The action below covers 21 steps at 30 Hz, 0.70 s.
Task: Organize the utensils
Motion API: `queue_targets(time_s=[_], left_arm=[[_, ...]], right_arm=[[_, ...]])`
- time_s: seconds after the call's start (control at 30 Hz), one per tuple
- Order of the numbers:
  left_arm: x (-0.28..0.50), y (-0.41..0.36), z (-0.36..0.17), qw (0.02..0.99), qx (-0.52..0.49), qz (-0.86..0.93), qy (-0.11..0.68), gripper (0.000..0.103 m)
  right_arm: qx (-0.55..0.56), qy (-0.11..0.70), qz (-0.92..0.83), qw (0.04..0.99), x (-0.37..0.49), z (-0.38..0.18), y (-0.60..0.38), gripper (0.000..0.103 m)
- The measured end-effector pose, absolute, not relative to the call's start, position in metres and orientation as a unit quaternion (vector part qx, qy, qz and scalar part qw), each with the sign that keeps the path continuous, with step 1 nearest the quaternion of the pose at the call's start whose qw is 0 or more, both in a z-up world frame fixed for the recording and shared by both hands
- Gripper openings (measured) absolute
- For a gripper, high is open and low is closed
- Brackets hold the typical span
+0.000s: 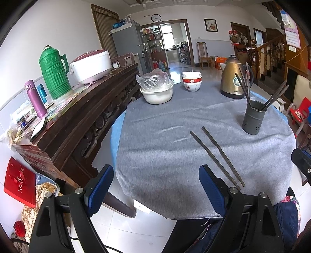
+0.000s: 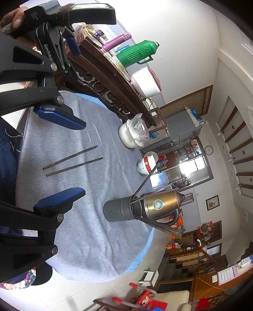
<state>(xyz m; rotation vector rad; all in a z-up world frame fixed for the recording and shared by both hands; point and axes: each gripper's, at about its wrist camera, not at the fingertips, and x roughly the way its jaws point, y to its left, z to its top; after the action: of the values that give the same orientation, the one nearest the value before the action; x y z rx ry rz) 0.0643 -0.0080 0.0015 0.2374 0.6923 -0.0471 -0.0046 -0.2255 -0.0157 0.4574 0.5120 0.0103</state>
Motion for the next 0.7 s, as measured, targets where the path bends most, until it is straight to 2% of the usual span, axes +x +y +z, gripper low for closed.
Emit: queue_targets(time_s=[0.7], left_arm=[[0.087, -0.004, -0.009, 0.926, 0.103, -0.02, 0.362, 0.09]], right_arm=[[0.2, 0.291, 0.008, 0.935, 0.03, -0.025, -0.222, 0.066]])
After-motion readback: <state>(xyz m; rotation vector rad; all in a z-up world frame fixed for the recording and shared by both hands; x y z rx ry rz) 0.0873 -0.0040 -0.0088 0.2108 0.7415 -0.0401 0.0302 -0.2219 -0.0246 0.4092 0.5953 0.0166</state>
